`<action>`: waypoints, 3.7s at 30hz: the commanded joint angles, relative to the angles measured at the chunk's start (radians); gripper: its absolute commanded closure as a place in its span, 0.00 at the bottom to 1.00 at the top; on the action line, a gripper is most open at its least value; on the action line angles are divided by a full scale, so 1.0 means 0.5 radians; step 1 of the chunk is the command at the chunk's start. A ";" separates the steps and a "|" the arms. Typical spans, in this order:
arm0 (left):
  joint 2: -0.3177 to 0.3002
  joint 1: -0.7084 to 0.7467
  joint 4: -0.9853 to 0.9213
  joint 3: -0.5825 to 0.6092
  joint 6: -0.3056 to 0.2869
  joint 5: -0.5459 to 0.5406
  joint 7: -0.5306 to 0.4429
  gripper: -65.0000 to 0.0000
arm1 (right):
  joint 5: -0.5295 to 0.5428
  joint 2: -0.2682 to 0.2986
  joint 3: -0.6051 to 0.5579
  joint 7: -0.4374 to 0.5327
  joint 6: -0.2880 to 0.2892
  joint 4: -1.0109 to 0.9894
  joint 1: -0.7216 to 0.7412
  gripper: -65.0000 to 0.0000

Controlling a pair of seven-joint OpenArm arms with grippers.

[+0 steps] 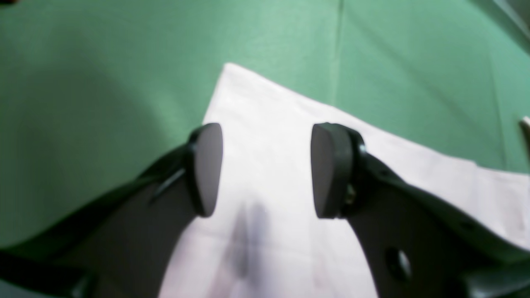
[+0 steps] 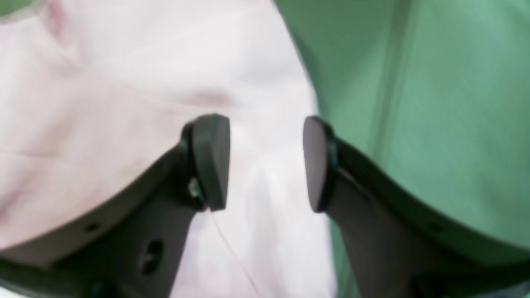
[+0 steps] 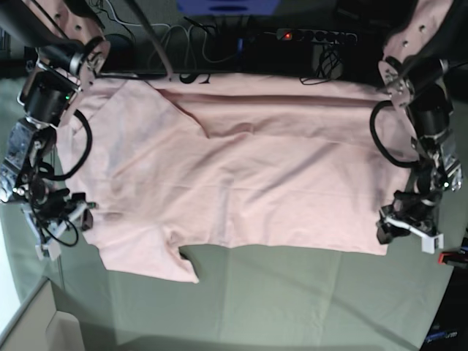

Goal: Layout the t-shirt on the table in an organized manner, then fold the t-shirt properly
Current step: 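Release the shirt and move both grippers down onto the shirt body, then grasp the shirt side edges with both grippers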

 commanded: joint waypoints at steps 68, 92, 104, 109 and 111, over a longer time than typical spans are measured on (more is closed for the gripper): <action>-0.114 0.021 -0.619 0.115 0.332 0.161 -0.591 1.00 | 0.026 0.227 -0.146 1.011 -0.145 -0.849 -0.119 1.00; 0.064 0.217 0.501 -0.115 0.304 0.161 0.035 1.00 | 0.036 0.242 0.133 1.002 -0.002 -0.837 -0.095 1.00; 0.042 0.263 0.458 -0.109 0.326 0.186 0.038 0.16 | 0.036 0.242 0.121 1.002 -0.002 -0.837 -0.110 1.00; 0.039 0.239 0.271 -0.112 0.332 0.170 0.032 0.00 | 0.036 0.242 0.121 0.999 -0.002 -0.837 -0.107 1.00; 0.039 0.208 0.207 -0.112 0.332 0.182 -0.014 0.00 | 0.036 0.242 0.118 0.999 -0.002 -0.837 -0.107 1.00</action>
